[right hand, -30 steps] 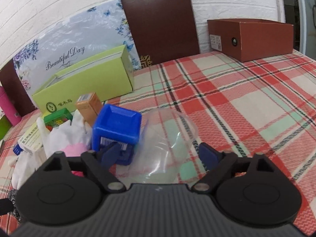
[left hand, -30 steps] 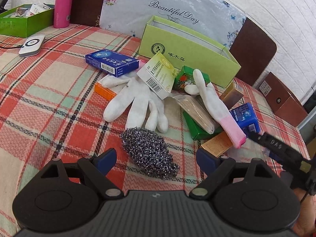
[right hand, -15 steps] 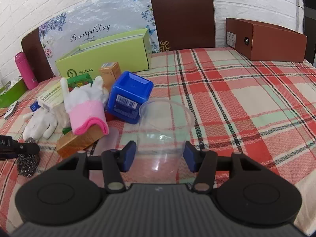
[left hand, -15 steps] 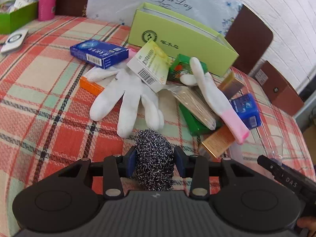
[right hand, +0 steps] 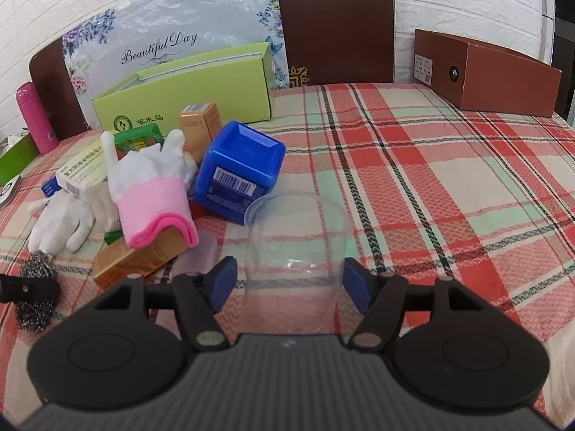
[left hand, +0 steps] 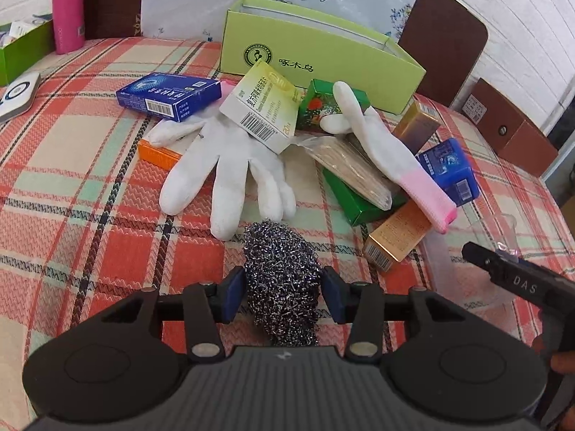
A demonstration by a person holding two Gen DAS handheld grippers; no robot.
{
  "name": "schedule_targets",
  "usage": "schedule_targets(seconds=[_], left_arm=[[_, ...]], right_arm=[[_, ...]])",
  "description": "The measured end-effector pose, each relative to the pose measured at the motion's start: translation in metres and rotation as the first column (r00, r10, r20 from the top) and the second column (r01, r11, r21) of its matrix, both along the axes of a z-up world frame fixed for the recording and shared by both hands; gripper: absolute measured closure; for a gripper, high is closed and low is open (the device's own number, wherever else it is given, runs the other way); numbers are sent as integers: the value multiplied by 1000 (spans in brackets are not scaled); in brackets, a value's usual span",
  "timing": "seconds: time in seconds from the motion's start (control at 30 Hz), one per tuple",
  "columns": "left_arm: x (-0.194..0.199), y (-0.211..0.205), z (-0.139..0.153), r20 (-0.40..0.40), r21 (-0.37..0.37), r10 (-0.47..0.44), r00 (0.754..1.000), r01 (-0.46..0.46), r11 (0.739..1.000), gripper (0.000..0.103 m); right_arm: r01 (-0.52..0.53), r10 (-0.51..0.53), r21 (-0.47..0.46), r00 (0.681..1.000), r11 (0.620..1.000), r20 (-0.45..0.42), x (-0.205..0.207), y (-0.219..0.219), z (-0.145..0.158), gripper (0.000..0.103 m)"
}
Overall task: Organize objects
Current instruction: 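Grasp the steel scouring pad with the left gripper while the right gripper grasps the clear cup, then drop the scouring pad into the lime-green box with the left gripper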
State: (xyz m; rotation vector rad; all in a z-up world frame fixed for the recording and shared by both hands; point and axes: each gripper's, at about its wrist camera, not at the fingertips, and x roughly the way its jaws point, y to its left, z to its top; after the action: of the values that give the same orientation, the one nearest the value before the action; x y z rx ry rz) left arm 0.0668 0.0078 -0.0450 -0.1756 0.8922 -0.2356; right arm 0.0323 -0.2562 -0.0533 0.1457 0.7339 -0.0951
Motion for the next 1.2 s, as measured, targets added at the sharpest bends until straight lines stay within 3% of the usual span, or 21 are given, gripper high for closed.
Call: schedule_targets(seconds=[0.03,0.33,0.53,0.67,0.83,0.93,1.1,1.2], left_arm=[[0,0,0,0,-1,-4,1000,4,1000,59],[-8,-1,14,34,23,-48,998,47,999,63],[-13,2,55,150,63,-92,984,83,995,63],[-3,4,89,247,53,-96,964,86,995,63],[26,2,126,326,10,-105,940,107,994,63],[55,-1,138,341,-11,-72,937,80,997,63],[117,-3,151,319,-114,-14,948,53,992,63],[152,-13,155,325,-122,-2,946,44,992,63]], right_arm=[[-2,1,-6,1000,1000,-9,1,1,-1,52],[-14,15,-57,1000,998,20,-14,4,19,54],[-30,34,-39,994,999,100,-34,2,56,54],[-97,96,-4,979,995,181,-29,5,86,54],[-204,198,-3,950,979,239,10,18,114,54],[-245,236,4,937,969,256,45,22,126,54],[-264,273,-71,924,962,268,108,33,135,54],[-253,272,-105,928,962,254,146,34,129,54]])
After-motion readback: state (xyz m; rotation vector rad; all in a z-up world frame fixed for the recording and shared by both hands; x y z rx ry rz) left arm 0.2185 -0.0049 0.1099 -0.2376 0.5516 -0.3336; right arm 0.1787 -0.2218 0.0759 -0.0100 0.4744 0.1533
